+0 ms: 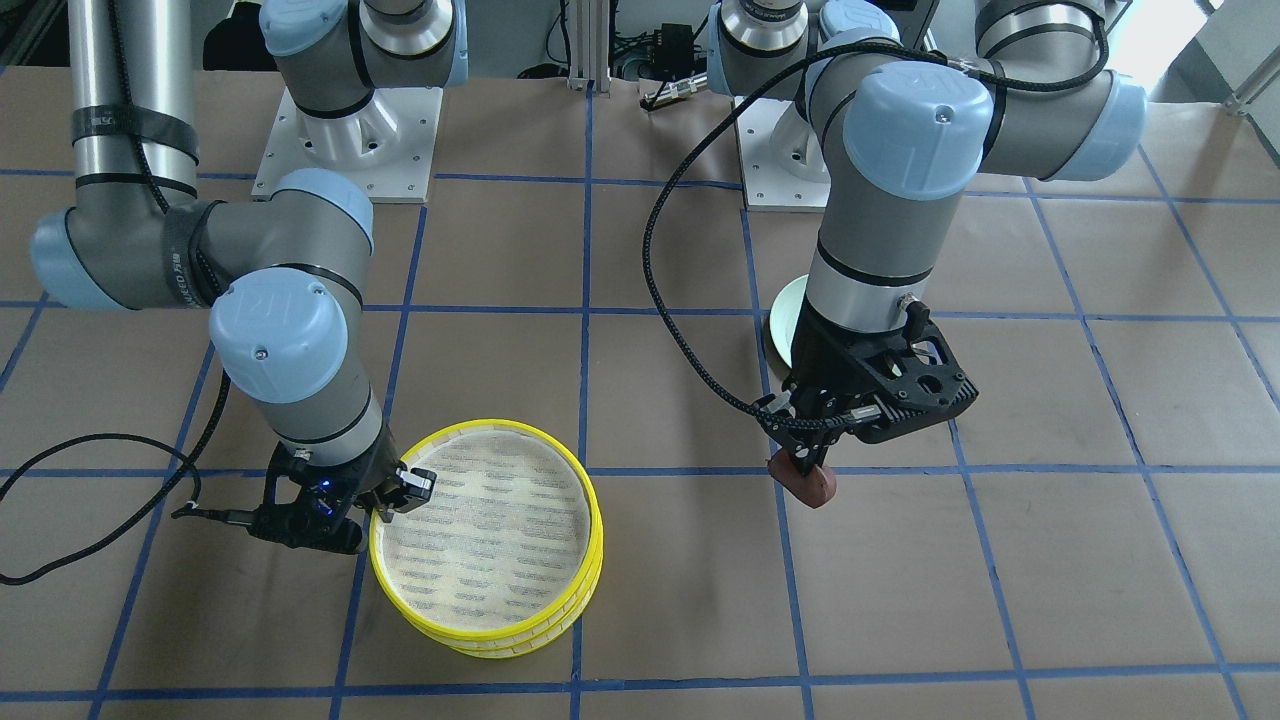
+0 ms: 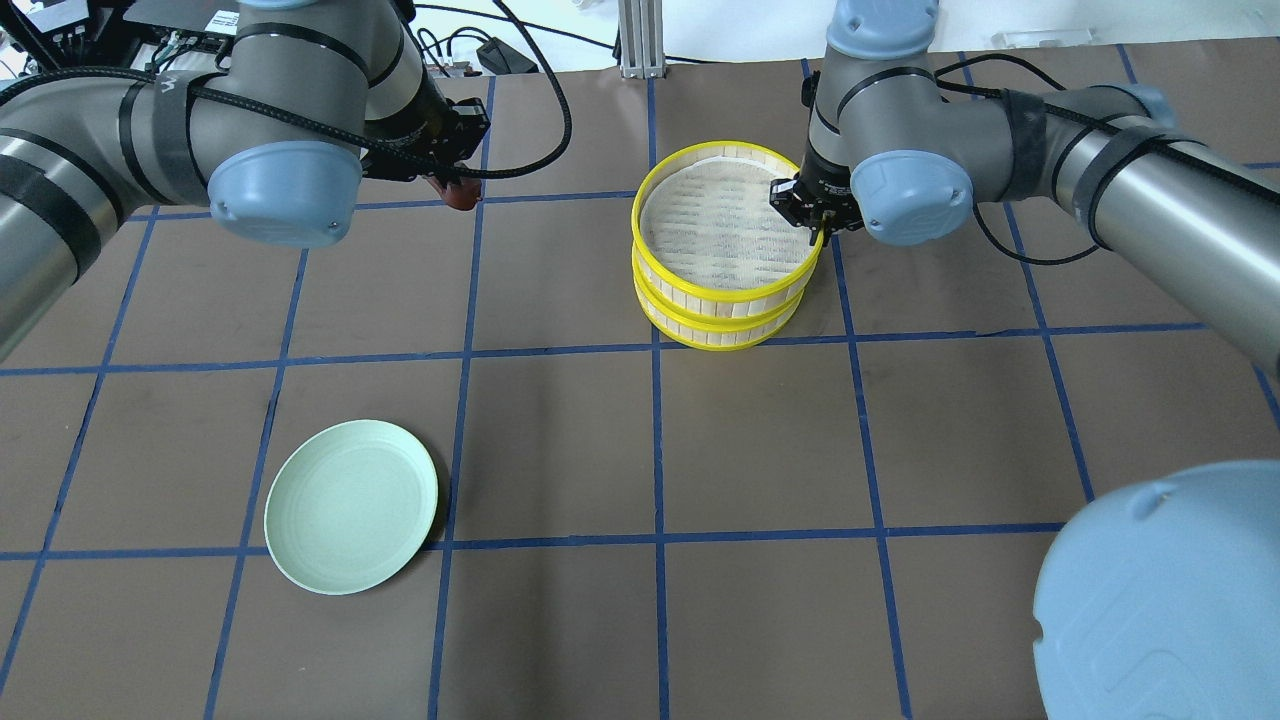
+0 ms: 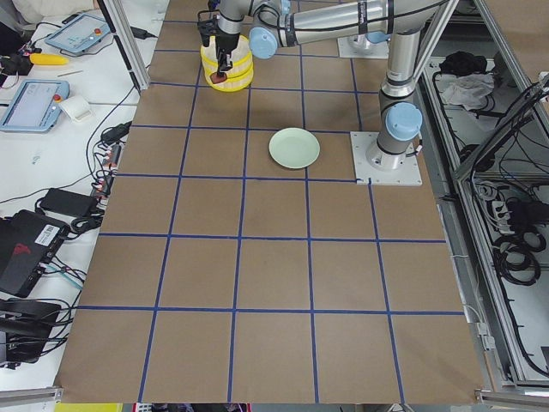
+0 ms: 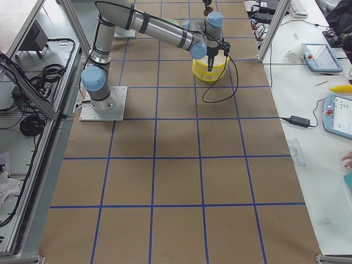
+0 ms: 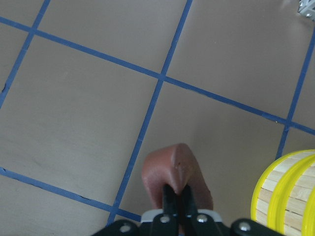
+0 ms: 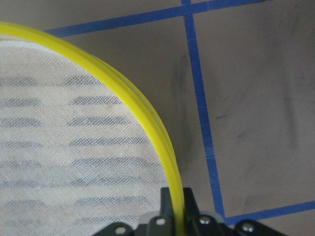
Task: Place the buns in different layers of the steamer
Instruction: 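Lift the brown bun with the left gripper and hold it beside the steamer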
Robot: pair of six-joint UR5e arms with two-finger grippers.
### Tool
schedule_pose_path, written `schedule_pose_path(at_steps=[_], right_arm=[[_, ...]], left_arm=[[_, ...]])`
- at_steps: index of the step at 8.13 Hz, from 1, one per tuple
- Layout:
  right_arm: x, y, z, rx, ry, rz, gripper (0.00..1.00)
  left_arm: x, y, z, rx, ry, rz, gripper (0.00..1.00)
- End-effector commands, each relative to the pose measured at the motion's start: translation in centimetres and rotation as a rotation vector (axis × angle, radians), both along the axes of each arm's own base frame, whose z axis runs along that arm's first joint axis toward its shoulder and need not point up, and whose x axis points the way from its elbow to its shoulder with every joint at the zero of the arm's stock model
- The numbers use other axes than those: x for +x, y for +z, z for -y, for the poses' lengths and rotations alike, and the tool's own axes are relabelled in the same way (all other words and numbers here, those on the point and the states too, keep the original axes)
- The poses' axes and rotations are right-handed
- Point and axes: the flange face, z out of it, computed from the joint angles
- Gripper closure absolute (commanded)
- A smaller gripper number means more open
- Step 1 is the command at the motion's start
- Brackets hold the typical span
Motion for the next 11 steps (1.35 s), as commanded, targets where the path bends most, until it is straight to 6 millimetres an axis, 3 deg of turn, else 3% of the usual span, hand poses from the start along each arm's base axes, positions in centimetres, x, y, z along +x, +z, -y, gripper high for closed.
schedule_pose_path(at_steps=[1, 3, 5, 7, 9, 11], right_arm=[[0.39, 0.14, -0.04, -0.002, -0.006, 0.001, 1.0], [0.39, 0.0, -0.03, -0.002, -0.006, 0.001, 0.99], [0.4, -0.1, -0.02, 0.0, -0.002, 0.002, 0.86], [0.48, -0.1, -0.02, 0.0, -0.001, 0.009, 0.37], [0.49, -0.17, -0.07, 0.002, 0.001, 0.011, 0.24], [0.39, -0.1, -0.02, 0.0, 0.012, -0.001, 0.22]], left_arm=[[-0.15, -0.45, 0.14, 0.009, -0.003, -0.015, 1.0], [-0.19, -0.17, 0.1, 0.003, -0.004, -0.02, 1.0], [-0.21, -0.33, 0.11, 0.006, -0.006, -0.02, 1.0], [-0.19, -0.33, 0.11, 0.006, -0.006, -0.019, 1.0], [-0.21, -0.32, 0.12, 0.004, -0.007, -0.02, 1.0], [-0.19, -0.32, 0.12, 0.004, -0.006, -0.019, 1.0]])
